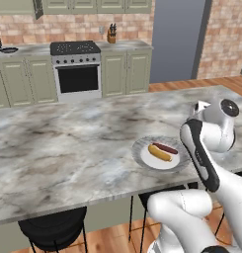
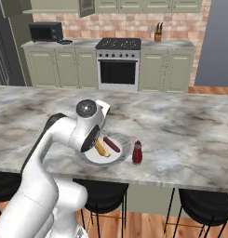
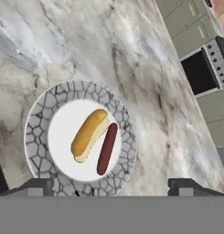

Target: Move the hot dog bun to the plate on the dining table and place the condiment next to that plate. Then navigate to the fridge and take the sausage and place it on the plate as well.

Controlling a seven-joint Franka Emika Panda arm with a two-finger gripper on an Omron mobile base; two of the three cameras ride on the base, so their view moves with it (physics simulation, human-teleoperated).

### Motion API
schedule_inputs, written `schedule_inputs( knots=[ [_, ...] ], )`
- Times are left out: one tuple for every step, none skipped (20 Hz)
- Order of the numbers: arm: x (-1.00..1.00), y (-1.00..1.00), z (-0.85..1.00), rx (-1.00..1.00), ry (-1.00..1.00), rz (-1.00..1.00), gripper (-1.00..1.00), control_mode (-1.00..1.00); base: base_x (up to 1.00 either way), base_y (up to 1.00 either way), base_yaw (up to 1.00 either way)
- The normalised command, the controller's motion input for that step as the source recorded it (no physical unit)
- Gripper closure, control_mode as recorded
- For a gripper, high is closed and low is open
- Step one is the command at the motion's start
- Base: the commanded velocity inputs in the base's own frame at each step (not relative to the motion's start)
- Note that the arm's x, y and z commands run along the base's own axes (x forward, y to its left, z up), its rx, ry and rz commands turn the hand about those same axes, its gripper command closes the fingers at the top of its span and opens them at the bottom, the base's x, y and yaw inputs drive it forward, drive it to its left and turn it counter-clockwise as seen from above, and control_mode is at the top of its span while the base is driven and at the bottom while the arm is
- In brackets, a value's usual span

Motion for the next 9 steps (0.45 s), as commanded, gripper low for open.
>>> schedule_inputs(
  knots=[
    [-0.73,0.09,0.34,-0.09,-0.17,-0.01,-1.00,-1.00,0.00,0.00,0.00],
    [-0.68,0.12,0.39,-0.09,-0.16,-0.01,-1.00,-1.00,0.00,0.00,0.00],
    [-0.57,0.12,0.46,-0.10,-0.13,-0.01,-1.00,-1.00,0.00,0.00,0.00],
    [-0.30,0.17,0.58,-0.12,-0.05,-0.04,-1.00,-1.00,0.00,0.00,0.00],
    [-0.25,0.13,0.61,-0.12,-0.01,-0.04,-1.00,-1.00,0.00,0.00,0.00],
    [-0.26,0.13,0.62,-0.13,-0.04,-0.04,-1.00,-1.00,0.00,0.00,0.00],
    [-0.33,0.12,0.64,-0.13,-0.08,-0.03,-1.00,-1.00,0.00,0.00,0.00],
    [-0.39,0.12,0.64,-0.13,-0.11,-0.02,-1.00,-1.00,0.00,0.00,0.00],
    [-0.45,0.12,0.61,-0.13,-0.13,-0.01,-1.00,-1.00,0.00,0.00,0.00]
  ],
)
